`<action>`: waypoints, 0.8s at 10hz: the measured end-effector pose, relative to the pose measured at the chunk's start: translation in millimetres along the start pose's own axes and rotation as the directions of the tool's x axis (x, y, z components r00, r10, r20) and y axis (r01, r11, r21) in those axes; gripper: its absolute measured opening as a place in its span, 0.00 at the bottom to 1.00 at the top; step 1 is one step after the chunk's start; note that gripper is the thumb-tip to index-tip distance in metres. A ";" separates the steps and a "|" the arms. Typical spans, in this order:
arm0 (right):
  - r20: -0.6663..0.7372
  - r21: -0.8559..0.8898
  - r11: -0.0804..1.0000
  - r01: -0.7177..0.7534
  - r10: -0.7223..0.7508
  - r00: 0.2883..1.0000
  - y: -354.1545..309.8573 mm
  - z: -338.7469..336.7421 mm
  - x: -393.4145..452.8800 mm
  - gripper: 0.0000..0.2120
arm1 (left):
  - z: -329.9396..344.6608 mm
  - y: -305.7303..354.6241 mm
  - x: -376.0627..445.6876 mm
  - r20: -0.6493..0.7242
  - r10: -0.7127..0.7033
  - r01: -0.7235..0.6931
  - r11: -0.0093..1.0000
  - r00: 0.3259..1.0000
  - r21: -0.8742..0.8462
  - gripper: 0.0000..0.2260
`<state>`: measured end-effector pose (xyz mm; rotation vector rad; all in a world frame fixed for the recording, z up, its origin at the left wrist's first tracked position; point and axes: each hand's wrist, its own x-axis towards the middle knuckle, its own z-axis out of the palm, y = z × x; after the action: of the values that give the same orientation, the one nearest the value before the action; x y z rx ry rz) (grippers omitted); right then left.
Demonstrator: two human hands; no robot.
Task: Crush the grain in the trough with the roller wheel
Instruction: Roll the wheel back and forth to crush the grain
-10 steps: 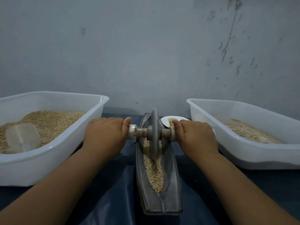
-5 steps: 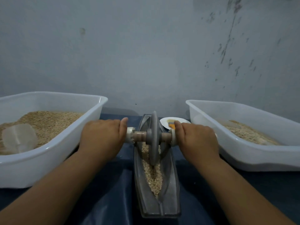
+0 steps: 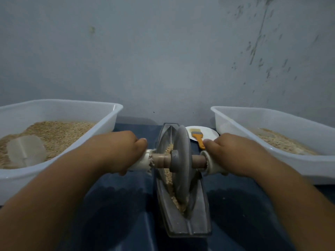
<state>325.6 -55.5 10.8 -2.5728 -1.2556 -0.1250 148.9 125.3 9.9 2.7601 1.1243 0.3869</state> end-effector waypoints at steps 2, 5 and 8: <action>-0.509 -0.202 0.975 0.092 -0.184 0.841 -10.1 27.6 1.1 0.24 | 30.4 0.2 -5.8 -0.246 0.205 -0.110 0.930 0.947 0.352 0.24; 0.062 0.063 0.997 -0.040 0.036 0.997 4.2 -3.9 6.2 0.09 | -5.6 3.6 -7.3 0.031 0.107 -0.108 0.993 0.994 0.038 0.23; -0.484 -0.127 0.988 0.092 -0.143 0.863 -4.5 26.5 2.1 0.23 | 26.6 3.3 -2.8 -0.247 0.061 -0.036 0.994 0.967 0.108 0.23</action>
<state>322.3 -43.7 -13.2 -2.3153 -1.2193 -0.8342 156.8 120.2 -15.3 2.8948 1.1605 0.7212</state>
